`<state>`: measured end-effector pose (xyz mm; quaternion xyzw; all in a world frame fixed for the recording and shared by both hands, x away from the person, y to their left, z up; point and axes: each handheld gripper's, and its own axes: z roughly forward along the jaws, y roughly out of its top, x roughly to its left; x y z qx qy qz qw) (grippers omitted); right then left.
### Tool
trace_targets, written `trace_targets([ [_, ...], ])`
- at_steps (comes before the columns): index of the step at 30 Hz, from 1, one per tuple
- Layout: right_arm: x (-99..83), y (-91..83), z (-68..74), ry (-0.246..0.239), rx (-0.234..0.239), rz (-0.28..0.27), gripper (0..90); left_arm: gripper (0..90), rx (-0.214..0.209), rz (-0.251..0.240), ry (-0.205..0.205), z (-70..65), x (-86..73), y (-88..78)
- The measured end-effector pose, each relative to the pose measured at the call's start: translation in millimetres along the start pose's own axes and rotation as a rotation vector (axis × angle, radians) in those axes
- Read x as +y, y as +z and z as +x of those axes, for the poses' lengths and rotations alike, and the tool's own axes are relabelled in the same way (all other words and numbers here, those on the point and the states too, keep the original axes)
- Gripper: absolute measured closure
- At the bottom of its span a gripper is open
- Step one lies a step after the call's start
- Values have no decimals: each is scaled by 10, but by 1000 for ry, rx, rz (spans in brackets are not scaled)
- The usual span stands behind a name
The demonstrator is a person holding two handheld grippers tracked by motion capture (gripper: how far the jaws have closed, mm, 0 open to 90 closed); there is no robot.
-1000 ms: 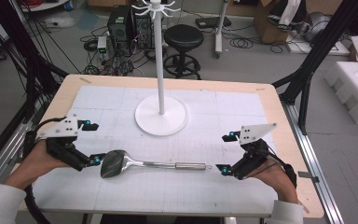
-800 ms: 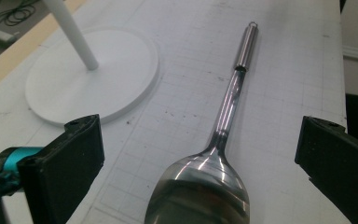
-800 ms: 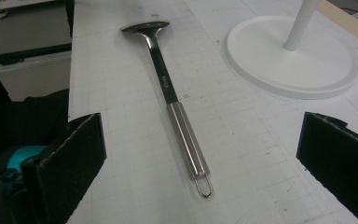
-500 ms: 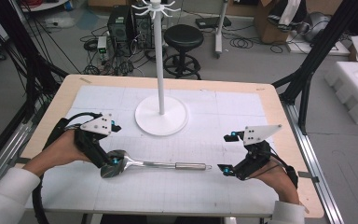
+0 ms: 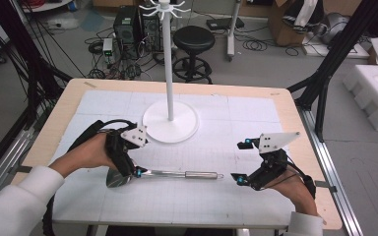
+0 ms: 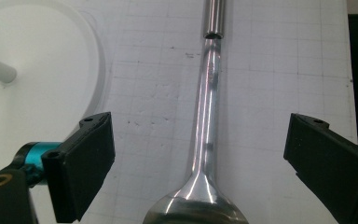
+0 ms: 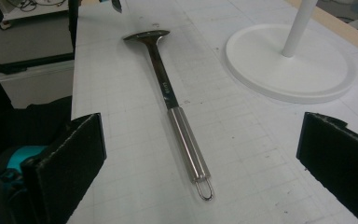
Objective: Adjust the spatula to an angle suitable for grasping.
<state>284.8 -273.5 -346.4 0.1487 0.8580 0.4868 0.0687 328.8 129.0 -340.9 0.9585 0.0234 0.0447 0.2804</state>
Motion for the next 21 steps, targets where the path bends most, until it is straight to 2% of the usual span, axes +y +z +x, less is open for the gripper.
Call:
trace_targets([
  [2, 3, 0, 5, -3, -1, 2, 3, 94, -6, 24, 21, 13, 43, 29],
  [8, 4, -4, 10, -3, 1, -1, 3, 99, -50, 43, 26, 34, 108, 98],
  [16, 5, -1, 8, -5, 2, 5, 3, 101, -79, 157, 43, 60, 100, 204],
  [19, 6, 7, 9, -7, 5, 6, 3, 102, -81, 227, 70, 65, 118, 246],
  [21, 6, 7, 9, -5, 4, 5, 3, 102, -89, 233, 75, 66, 151, 264],
])
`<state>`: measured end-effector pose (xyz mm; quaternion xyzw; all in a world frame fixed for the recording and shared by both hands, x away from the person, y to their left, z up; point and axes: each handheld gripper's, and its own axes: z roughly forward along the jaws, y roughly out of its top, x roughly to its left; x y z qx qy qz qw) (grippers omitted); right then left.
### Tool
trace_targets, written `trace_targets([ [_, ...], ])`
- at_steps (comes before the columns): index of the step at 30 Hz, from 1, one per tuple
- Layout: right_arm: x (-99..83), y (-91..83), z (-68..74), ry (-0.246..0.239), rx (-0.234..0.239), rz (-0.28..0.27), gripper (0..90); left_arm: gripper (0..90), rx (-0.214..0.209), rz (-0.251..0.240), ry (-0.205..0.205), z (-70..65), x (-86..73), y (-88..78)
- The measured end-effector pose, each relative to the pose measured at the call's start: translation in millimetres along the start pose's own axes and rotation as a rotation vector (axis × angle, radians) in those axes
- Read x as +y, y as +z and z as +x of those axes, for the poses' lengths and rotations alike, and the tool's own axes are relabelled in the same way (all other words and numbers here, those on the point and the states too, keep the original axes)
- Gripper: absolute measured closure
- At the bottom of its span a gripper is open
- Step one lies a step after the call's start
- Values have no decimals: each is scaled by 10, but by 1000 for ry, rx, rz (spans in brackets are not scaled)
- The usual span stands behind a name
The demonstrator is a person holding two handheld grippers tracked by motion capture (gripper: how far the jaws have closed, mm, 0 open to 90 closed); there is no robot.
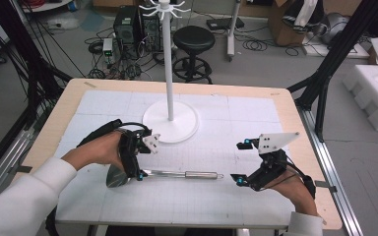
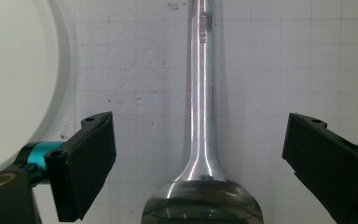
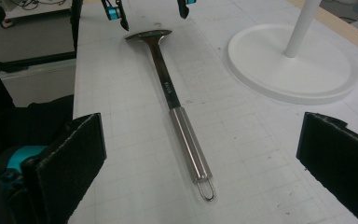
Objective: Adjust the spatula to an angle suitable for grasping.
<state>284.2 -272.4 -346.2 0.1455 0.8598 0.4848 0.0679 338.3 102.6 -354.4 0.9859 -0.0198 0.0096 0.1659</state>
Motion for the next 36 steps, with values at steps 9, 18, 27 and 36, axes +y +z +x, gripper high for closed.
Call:
trace_targets([
  [9, -1, -5, -1, -5, 2, -5, 3, 128, -29, 55, 30, 7, 142, 99],
  [18, 0, -4, 4, -3, 3, -3, 3, 163, -51, 42, 50, 24, 213, 243],
  [27, 0, -5, 6, -3, 8, -4, 3, 220, -56, 24, 57, 38, 280, 408],
  [36, 4, -2, 12, -6, 10, -3, 3, 325, -58, -4, 30, 42, 325, 546],
])
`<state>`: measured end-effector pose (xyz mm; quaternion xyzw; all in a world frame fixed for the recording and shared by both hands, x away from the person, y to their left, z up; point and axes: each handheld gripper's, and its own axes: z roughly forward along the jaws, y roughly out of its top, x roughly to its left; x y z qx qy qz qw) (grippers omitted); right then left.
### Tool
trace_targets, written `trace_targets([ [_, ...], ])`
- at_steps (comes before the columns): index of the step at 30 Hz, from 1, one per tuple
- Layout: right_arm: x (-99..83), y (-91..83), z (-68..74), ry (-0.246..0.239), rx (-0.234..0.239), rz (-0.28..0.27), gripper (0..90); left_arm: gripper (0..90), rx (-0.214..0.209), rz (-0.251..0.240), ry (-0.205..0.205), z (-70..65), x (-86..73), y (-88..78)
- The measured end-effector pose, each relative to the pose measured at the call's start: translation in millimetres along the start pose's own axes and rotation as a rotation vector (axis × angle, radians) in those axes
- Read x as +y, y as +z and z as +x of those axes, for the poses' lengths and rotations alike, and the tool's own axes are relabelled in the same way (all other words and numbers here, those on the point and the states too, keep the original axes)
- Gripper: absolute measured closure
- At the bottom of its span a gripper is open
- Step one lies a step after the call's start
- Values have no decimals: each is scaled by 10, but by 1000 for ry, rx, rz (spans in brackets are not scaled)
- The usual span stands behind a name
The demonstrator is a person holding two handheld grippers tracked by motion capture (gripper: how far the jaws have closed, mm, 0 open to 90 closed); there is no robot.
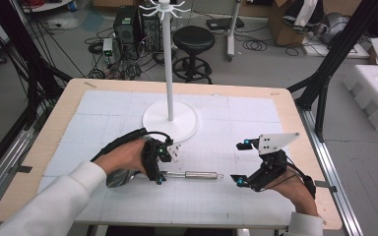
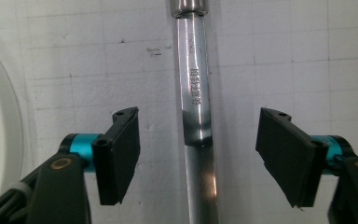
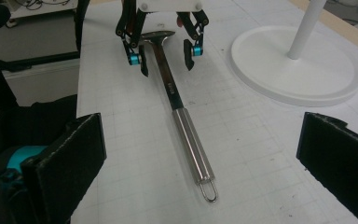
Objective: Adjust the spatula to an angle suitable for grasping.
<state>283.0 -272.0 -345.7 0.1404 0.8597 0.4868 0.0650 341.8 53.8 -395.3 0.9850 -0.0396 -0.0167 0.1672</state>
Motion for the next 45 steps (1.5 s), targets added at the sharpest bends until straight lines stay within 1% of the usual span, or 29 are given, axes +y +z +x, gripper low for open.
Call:
trace_targets([
  [2, -1, -6, -1, 2, 2, -1, 3, 342, 1, -21, -5, 4, -10, 17],
  [3, -2, -7, -2, 1, 1, -4, 3, 346, 11, -10, 0, -2, -12, 31],
  [4, -2, -12, -5, -1, 1, -3, 3, 349, 24, -10, 2, -4, -14, 40],
  [7, -2, -11, -5, 0, 0, -4, 3, 362, 16, -22, 0, 7, -4, 43],
  [10, -1, -8, -4, 1, 0, -2, 3, 381, 7, -14, -1, 0, 9, 81],
  [12, -2, -6, -3, 2, 1, -3, 3, 394, 11, -12, 0, 2, 12, 99],
  [14, -2, -8, -3, 0, 1, -3, 3, 414, 6, -30, -7, 12, 7, 108],
  [15, -2, -11, -4, -2, 1, -2, 3, 419, 3, -48, -17, 11, 0, 109],
  [16, -2, -11, -4, -2, 2, -5, 3, 421, -6, -76, -32, 13, -13, 109],
  [18, -3, -14, -2, 3, 4, -6, 3, 421, -6, -101, -48, 9, -38, 112],
  [21, -7, -18, -8, 2, -1, -4, 3, 425, 1, -110, -59, 11, -85, 107],
  [24, -7, -15, -5, 5, 0, -5, 3, 449, 9, -121, -67, 7, -114, 114],
  [27, -6, -9, -7, -1, 2, -3, 3, 458, 9, -110, -67, -4, -112, 130],
  [29, -7, -5, -8, 0, 1, -1, 3, 479, 15, -102, -56, -3, -103, 141],
  [31, -7, -4, -5, 2, 1, -3, 3, 502, 7, -94, -56, -7, -99, 160],
  [33, -6, -8, -6, 1, 2, -3, 3, 524, 12, -83, -50, -7, -96, 172],
  [35, -9, -11, -4, 7, 3, -3, 3, 548, 7, -80, -49, -5, -97, 180],
  [41, -10, -14, -9, 3, 0, -5, 3, 594, 19, -65, -44, -11, -89, 198],
  [44, -13, -17, -11, 4, -1, -4, 3, 632, 29, -64, -46, -6, -89, 196],
  [45, -14, -17, -11, 5, 1, -5, 3, 650, 28, -59, -41, -6, -86, 192],
])
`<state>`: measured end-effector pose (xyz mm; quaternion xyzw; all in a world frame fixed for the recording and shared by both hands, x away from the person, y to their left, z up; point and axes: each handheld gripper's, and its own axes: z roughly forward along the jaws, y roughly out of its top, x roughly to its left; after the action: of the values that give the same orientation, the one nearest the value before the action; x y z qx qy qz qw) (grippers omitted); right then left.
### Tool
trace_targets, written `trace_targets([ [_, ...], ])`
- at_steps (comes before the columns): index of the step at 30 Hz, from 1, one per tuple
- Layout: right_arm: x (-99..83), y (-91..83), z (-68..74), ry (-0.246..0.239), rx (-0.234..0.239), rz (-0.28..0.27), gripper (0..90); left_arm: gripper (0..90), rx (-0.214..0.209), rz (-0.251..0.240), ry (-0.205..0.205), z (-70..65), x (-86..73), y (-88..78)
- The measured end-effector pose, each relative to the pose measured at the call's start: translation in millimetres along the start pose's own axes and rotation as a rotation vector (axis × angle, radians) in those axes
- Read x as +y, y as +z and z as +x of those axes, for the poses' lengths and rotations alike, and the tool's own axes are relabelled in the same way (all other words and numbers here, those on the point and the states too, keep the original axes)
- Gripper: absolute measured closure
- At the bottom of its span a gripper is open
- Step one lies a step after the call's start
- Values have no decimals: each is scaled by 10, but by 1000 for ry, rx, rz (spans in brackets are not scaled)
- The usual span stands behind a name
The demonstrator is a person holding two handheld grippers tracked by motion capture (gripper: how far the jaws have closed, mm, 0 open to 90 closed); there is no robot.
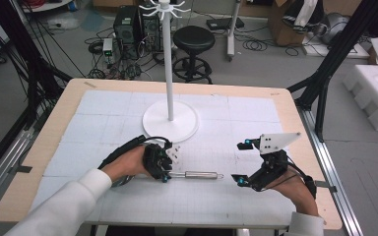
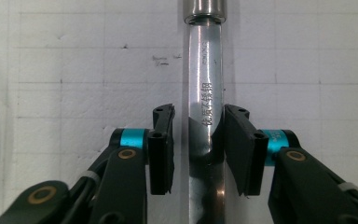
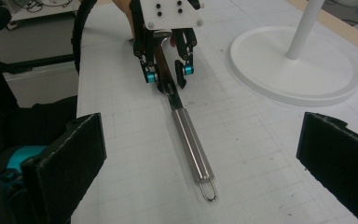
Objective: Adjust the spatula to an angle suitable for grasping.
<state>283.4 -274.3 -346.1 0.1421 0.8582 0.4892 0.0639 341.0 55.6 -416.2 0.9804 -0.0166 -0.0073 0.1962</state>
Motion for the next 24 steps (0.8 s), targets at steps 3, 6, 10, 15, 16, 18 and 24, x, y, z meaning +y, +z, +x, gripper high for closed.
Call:
trace_targets([
  [3, -1, 7, -1, 0, 2, -2, 3, 706, -14, 3, 2, -6, 3, 1],
  [6, 0, 10, 3, 3, 3, 2, 3, 734, -18, 6, -4, -13, 6, 0],
  [10, 2, 11, 4, 1, 2, 1, 3, 741, -17, 8, -14, -13, 11, -3],
  [15, -3, 20, 1, 5, 5, 3, 3, 745, -16, 13, -8, -16, 25, -22],
  [16, -4, 19, 0, 3, 5, 4, 3, 745, -18, 7, -10, -14, 21, -33],
  [18, -5, 15, -6, 0, 3, 1, 3, 746, -15, -3, -12, -8, 18, -71],
  [24, -14, -19, -8, 7, 8, -12, 3, 747, -1, -53, -19, -10, -22, -249],
])
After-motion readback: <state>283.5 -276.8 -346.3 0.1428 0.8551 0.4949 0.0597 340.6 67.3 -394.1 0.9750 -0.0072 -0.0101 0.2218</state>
